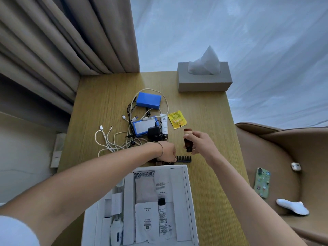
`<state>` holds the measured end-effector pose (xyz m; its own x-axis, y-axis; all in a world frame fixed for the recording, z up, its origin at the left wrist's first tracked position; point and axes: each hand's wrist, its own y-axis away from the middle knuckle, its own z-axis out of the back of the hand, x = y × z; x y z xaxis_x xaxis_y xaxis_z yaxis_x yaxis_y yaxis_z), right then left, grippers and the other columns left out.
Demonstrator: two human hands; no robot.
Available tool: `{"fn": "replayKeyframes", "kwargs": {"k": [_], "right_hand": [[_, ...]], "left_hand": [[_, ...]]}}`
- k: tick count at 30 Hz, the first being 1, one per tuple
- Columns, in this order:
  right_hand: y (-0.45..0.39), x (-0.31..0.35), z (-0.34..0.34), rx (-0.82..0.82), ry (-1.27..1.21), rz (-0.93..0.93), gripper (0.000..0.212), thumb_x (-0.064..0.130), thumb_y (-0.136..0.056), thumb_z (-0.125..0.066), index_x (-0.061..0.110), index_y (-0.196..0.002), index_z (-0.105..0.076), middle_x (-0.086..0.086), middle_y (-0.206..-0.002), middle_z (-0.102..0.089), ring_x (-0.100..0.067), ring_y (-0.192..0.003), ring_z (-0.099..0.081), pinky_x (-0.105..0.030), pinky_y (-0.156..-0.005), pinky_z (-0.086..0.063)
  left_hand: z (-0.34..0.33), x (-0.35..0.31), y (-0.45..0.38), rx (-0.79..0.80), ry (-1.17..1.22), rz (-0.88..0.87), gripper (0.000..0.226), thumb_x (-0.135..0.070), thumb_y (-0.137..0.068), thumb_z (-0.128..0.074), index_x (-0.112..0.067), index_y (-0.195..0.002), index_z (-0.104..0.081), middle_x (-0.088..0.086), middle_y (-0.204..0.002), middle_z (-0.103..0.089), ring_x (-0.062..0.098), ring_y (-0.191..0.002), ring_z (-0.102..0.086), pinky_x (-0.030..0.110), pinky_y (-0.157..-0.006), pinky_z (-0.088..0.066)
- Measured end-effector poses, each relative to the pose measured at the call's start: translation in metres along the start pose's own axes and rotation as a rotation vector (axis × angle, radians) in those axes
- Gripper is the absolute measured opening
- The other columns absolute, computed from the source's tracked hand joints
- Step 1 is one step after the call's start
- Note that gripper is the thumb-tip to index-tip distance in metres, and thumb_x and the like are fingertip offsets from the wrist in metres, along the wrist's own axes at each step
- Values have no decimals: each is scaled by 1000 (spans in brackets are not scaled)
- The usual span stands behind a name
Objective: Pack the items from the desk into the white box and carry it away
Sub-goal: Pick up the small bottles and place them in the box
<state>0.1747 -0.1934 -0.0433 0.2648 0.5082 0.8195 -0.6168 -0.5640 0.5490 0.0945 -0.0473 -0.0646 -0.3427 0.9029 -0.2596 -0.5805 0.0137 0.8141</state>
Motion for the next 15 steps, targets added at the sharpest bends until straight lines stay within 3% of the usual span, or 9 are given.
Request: {"fn": "replayKeyframes", "kwargs": {"k": [5, 9, 12, 15], "right_hand": [[0, 2, -7, -3, -7, -6, 22, 28, -97, -61, 10, -107, -68, -9, -84, -71, -7, -62, -69, -27, -56, -50], [0, 2, -10, -4, -36, -30, 23, 28, -97, -62, 8, -105, -69, -8, -80, -70, -12, -64, -68, -30, -58, -50], [0, 2, -13, -11, -62, -42, 25, 27, -96, -62, 6, -107, -69, -7, -80, -68, -16, -69, -67, -32, -60, -50], [1, 3, -14, -18, -66, -41, 25, 28, -96, -62, 5, -107, -69, -7, -80, -67, -19, -72, -67, -35, -62, -50]], "left_hand": [[-3, 6, 0, 99, 50, 13, 35, -36, -92, -63, -10, -114, -70, 11, -110, -73, 22, -84, -68, 38, -82, -59], [0, 8, 0, 77, 14, -13, 31, -30, -91, -62, -11, -113, -71, 10, -114, -72, 27, -102, -66, 41, -92, -56], [-5, 9, 2, 137, -56, -18, 33, -27, -93, -57, -7, -115, -71, 12, -114, -72, 23, -87, -61, 39, -89, -54], [-11, 11, 5, 180, -80, -39, 38, -34, -94, -59, -4, -114, -71, 14, -113, -71, 22, -85, -57, 37, -85, -54]]}}
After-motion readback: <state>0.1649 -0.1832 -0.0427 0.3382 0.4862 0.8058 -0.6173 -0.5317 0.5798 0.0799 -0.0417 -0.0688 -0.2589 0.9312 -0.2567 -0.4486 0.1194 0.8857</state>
